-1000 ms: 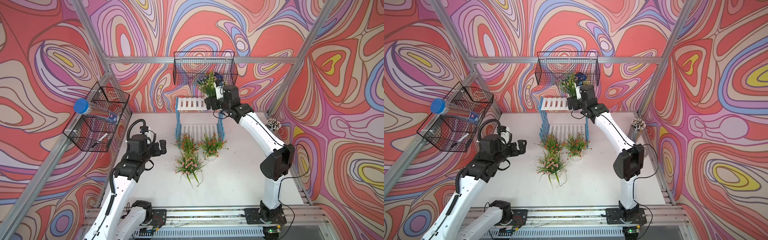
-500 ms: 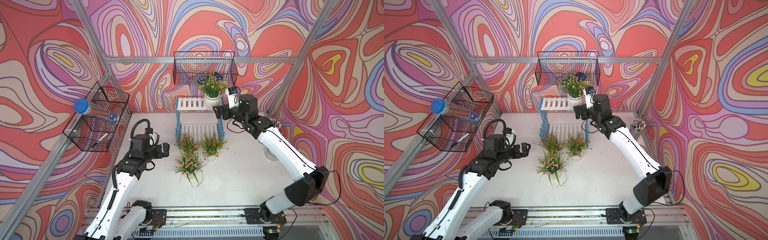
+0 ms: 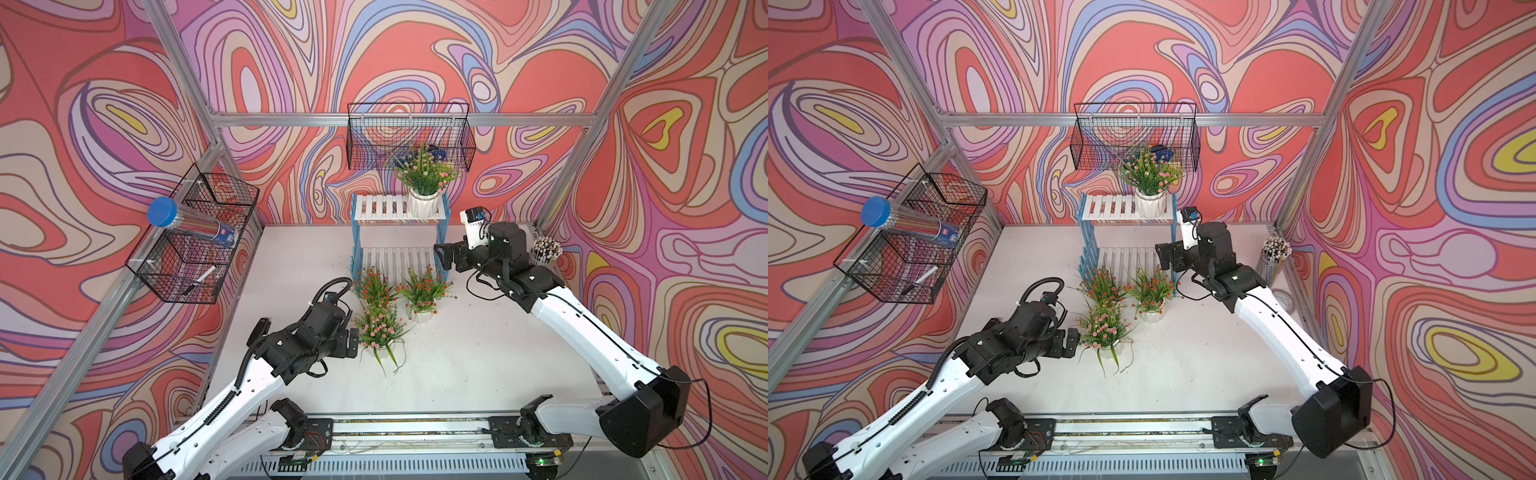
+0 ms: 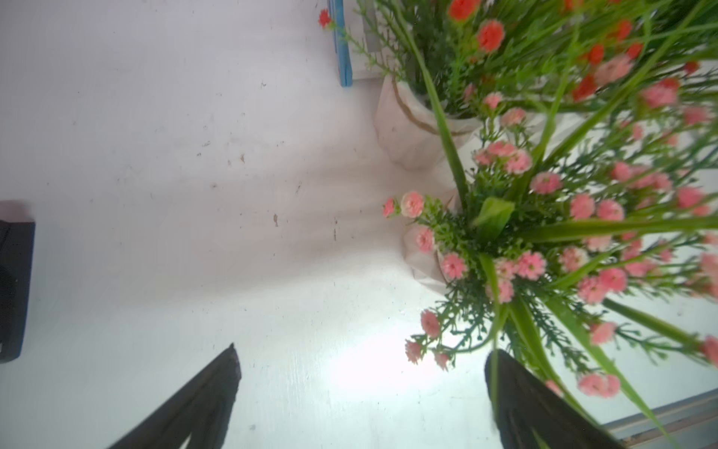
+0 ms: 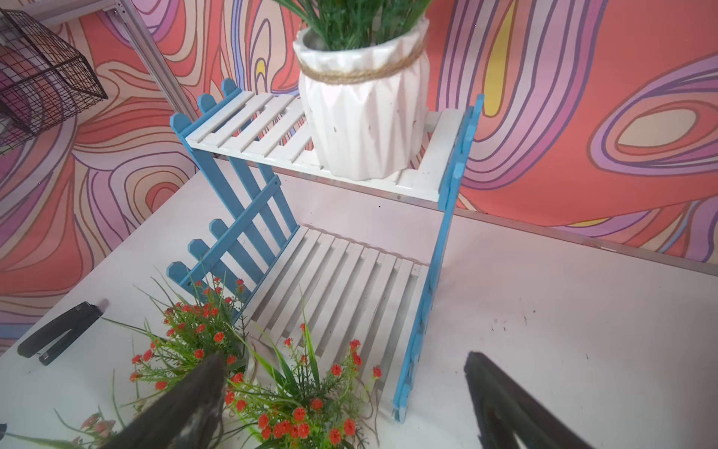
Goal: Place the baby's breath potted plants on the rack by color
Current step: Pick up the baby's breath potted plant from the center of the board.
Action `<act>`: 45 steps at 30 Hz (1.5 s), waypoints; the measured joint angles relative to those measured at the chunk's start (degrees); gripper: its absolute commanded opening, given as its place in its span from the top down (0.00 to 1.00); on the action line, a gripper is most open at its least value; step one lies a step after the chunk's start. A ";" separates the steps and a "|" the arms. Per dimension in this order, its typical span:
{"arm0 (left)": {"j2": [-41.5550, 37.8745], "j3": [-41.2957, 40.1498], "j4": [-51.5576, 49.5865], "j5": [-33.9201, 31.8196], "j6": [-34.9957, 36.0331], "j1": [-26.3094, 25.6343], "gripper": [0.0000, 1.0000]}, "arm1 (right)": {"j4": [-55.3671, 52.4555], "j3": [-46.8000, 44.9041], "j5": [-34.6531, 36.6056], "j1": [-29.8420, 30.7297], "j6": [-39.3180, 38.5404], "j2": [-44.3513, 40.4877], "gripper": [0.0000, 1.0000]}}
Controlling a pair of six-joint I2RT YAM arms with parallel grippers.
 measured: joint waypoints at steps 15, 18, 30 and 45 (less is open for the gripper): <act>4.35 -20.24 22.75 -6.58 -12.92 -24.76 0.03 | 2.95 -2.62 -0.90 0.00 0.00 -1.25 0.02; 7.80 -23.30 32.09 -7.30 -10.62 -25.51 0.03 | 3.13 -2.62 -0.98 0.00 -0.02 -1.25 0.02; 11.06 -29.07 59.01 -12.72 3.37 -25.73 0.00 | 3.34 -4.37 -1.60 0.00 0.04 -2.54 0.02; 21.68 -32.28 82.55 -8.90 13.22 -17.49 0.00 | 3.32 -4.52 -2.03 0.02 0.66 -2.47 0.02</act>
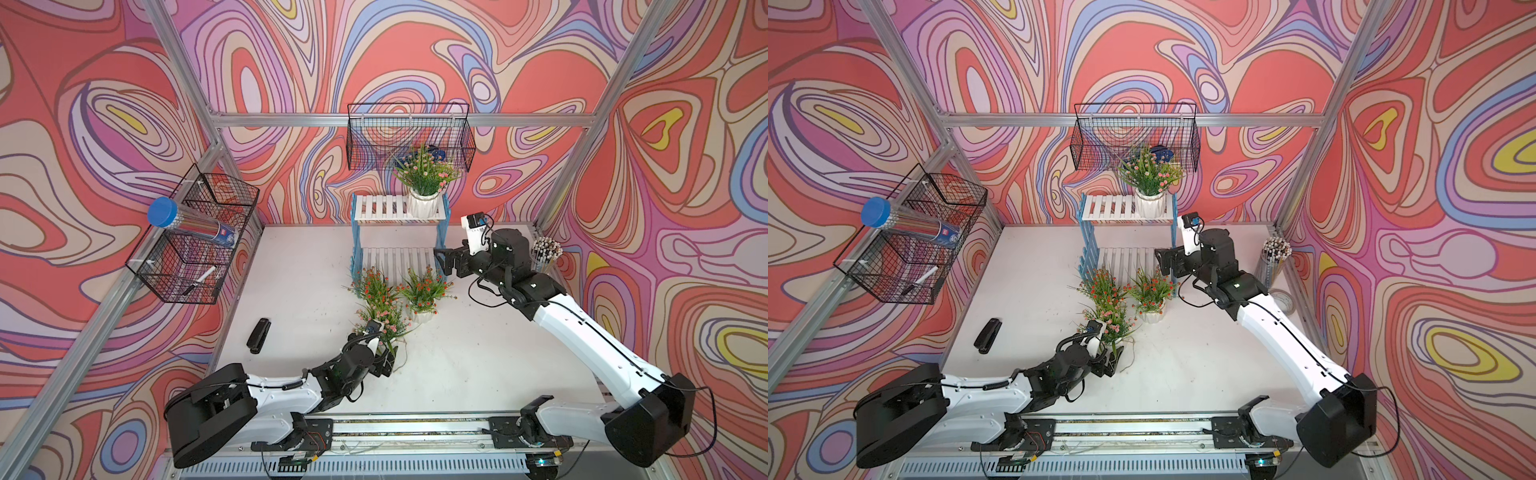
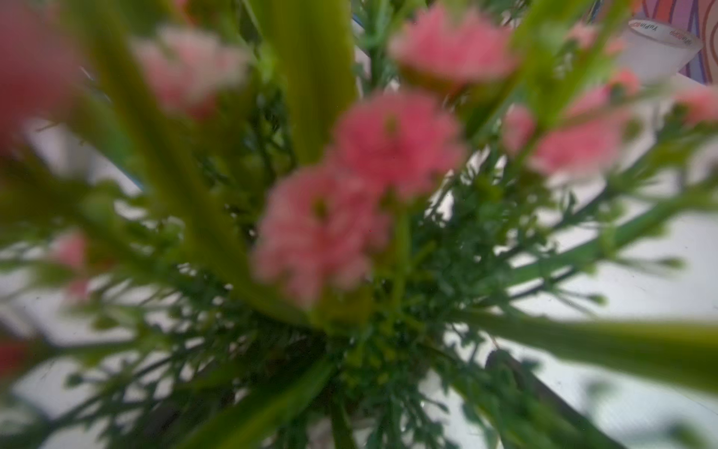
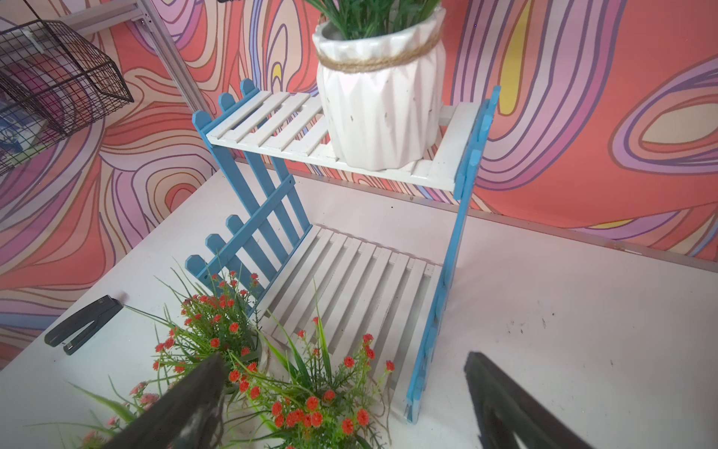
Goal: Place the baby's breath potted plants on the rack by color
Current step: Pick up the baby's breath potted plant from the center of the board.
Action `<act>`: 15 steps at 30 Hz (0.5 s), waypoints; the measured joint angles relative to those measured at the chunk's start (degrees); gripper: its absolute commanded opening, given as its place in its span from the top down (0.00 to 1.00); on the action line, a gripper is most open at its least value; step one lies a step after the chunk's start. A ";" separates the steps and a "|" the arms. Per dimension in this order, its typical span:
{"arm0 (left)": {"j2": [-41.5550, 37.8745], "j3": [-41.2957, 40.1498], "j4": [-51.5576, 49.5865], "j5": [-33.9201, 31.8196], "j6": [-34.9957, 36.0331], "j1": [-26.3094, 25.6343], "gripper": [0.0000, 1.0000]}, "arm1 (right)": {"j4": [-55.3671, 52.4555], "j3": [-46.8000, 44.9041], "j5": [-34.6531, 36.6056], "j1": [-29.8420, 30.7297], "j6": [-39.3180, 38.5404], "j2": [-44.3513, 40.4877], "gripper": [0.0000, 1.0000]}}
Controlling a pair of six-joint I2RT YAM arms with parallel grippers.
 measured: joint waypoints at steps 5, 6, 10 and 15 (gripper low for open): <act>4.17 0.00 4.87 2.80 1.81 2.60 0.00 | -0.02 -0.35 -0.11 0.02 0.07 0.22 0.02; 5.07 0.00 6.05 3.28 2.25 3.10 0.00 | -0.02 -0.35 -0.13 0.02 0.13 0.33 0.02; 8.33 0.02 10.56 5.31 3.45 4.72 0.00 | -0.02 -0.39 -0.15 0.02 0.20 0.61 0.02; 12.07 1.42 13.27 6.84 4.39 5.62 0.00 | -0.04 -0.44 -0.17 0.04 0.20 0.83 0.02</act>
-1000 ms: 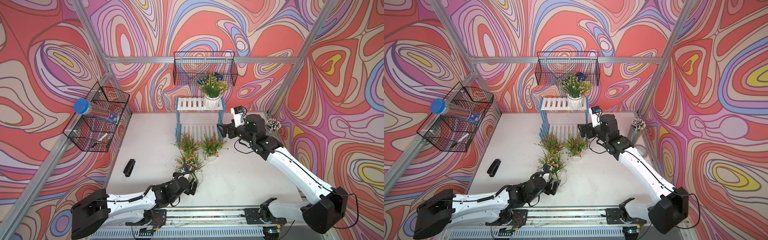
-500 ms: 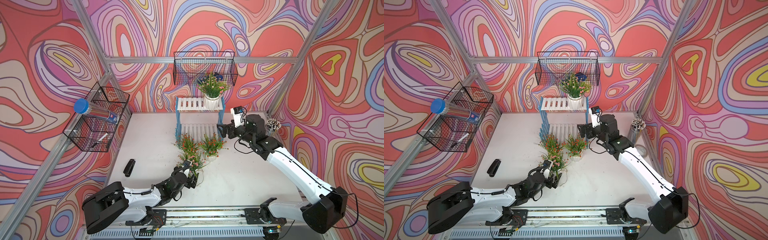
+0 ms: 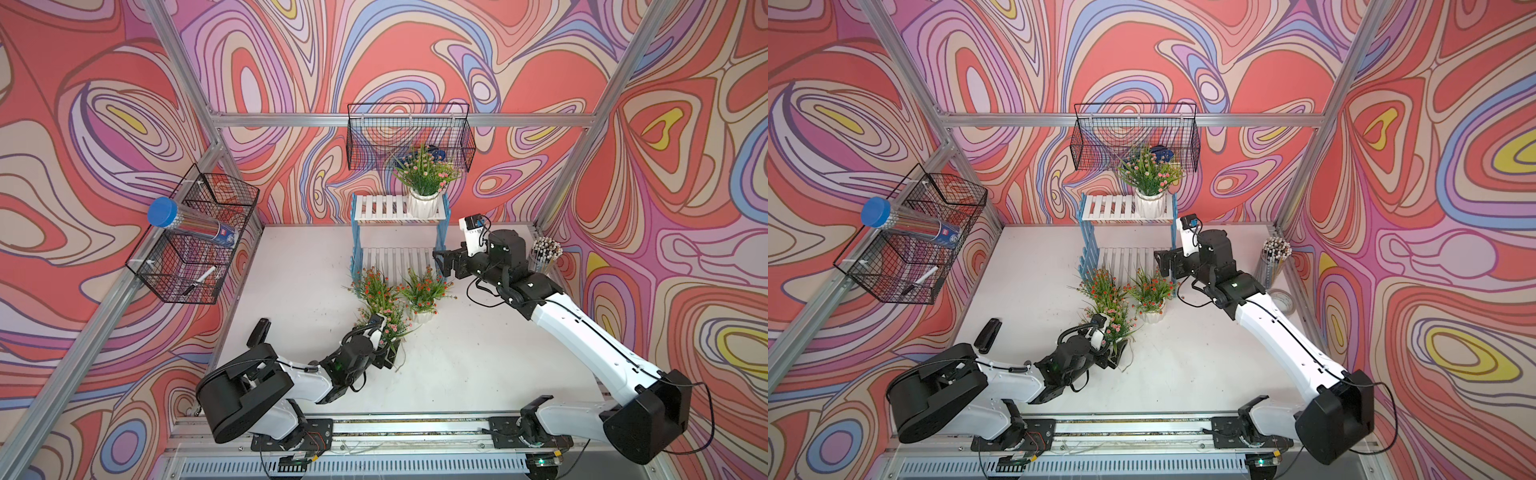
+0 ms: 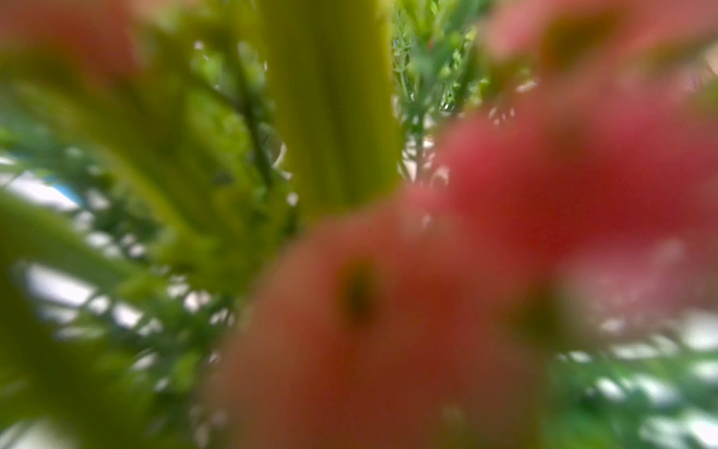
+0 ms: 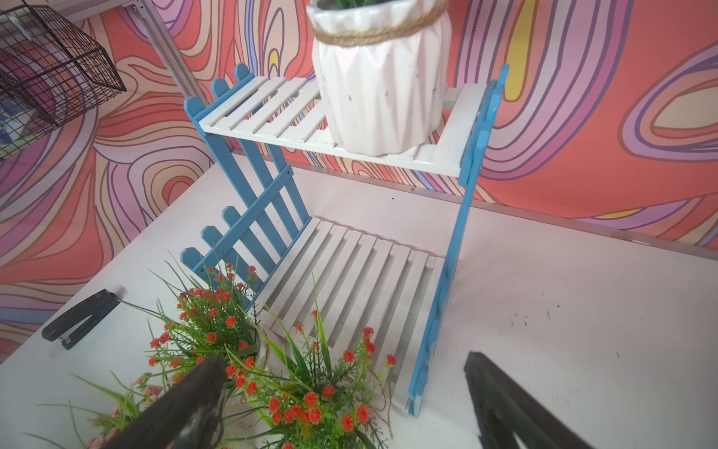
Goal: Place the baby's breath potted plants on the rack by color
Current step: Pick up the baby's breath potted plant from the center of the board.
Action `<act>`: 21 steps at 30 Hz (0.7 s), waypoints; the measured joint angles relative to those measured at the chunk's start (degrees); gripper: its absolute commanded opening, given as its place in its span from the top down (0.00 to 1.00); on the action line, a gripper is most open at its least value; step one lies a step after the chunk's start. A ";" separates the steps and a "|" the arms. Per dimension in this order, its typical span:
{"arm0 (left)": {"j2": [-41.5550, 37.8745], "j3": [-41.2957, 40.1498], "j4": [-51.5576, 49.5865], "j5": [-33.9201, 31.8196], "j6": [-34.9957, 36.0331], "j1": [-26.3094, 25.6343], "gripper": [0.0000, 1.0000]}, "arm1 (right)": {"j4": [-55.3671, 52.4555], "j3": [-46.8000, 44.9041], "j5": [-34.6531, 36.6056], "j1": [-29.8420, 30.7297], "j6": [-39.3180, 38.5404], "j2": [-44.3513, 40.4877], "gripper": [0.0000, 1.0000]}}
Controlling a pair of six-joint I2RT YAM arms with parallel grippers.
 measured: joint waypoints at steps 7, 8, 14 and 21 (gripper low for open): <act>3.85 1.11 3.87 0.39 1.44 0.44 0.05 | -0.17 -0.28 0.00 0.00 0.00 0.02 0.02; 3.93 1.09 4.24 0.42 1.55 0.46 0.09 | -0.22 -0.33 0.00 0.00 0.00 0.02 0.02; 4.13 0.61 5.77 0.66 2.38 0.46 0.25 | -0.28 -1.29 -0.04 -0.02 0.13 0.02 0.02; 2.12 -1.14 5.81 0.79 2.47 0.46 0.31 | -0.31 -1.86 -0.20 0.00 0.44 0.02 0.02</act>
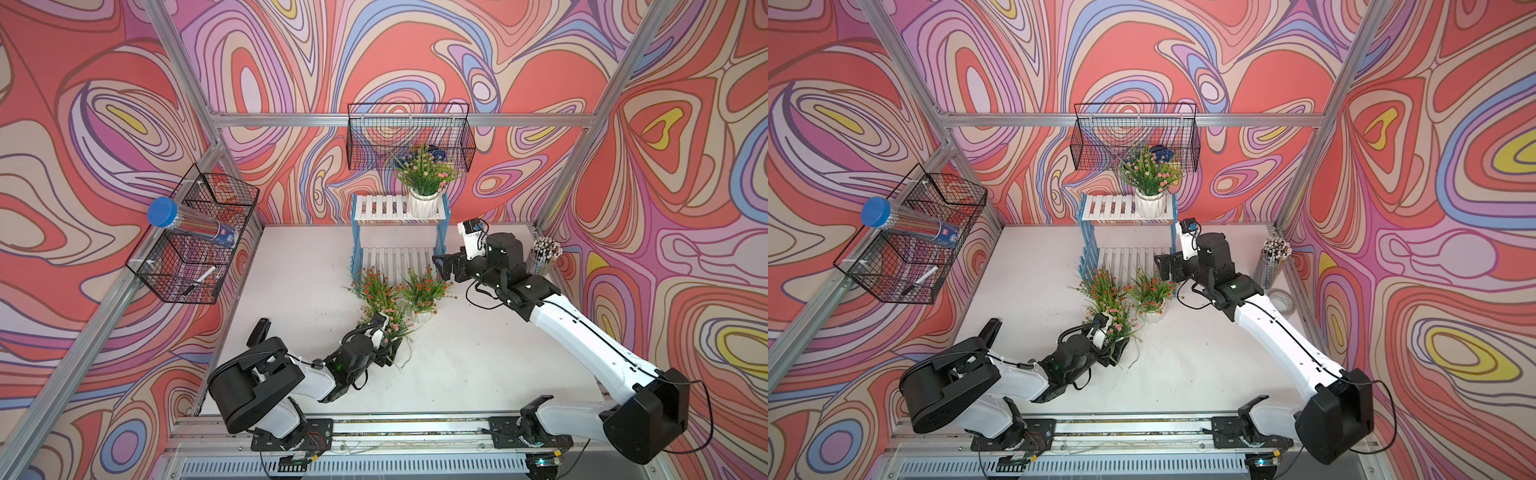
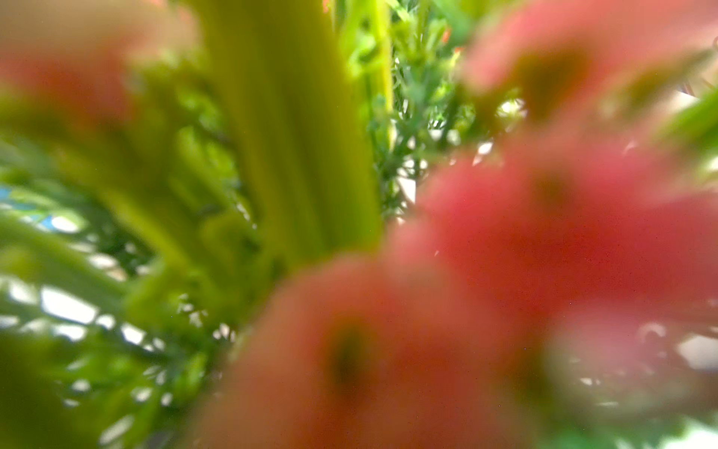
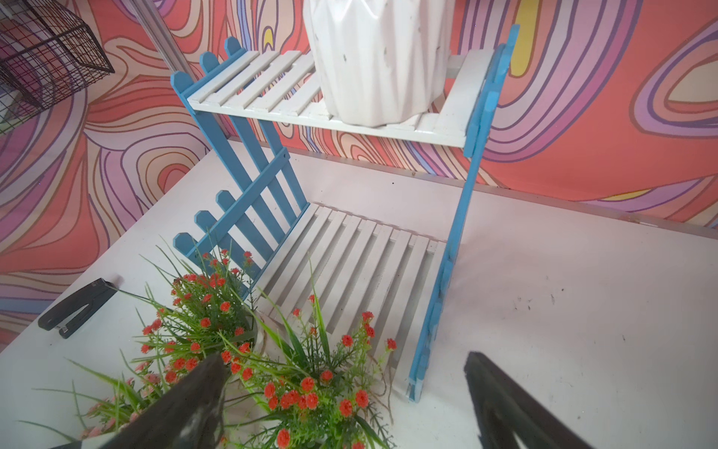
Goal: Place the baby's breath potted plants on the rack by color
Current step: Pick up the baby's breath potted plant from the center of the board.
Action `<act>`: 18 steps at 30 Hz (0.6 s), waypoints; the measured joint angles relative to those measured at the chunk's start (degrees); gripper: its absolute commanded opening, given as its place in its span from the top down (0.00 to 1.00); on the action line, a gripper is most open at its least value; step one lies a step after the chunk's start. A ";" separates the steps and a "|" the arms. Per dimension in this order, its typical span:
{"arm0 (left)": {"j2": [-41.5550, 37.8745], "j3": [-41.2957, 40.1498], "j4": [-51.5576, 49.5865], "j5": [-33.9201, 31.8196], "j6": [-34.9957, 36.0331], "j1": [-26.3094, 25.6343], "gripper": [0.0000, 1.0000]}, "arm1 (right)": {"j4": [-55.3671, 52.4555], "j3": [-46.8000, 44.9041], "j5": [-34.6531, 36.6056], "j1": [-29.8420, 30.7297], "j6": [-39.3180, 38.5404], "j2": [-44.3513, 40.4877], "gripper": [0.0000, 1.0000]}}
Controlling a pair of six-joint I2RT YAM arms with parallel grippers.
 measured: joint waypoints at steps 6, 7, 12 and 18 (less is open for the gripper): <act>-8.17 -2.21 -7.13 0.04 -0.07 0.00 0.33 | 0.02 -0.76 0.00 0.00 0.31 -0.17 0.02; -9.68 -2.29 -8.55 0.09 -0.13 0.00 0.33 | 0.11 -0.98 0.00 0.00 0.44 -0.24 0.02; -15.45 -3.32 -13.09 0.44 -0.28 0.00 0.34 | 0.39 -2.10 -0.02 0.00 1.01 -0.48 0.02; -19.58 -4.39 -17.88 0.44 -0.68 0.00 0.34 | 0.46 -2.60 -0.02 0.02 1.33 -0.61 0.02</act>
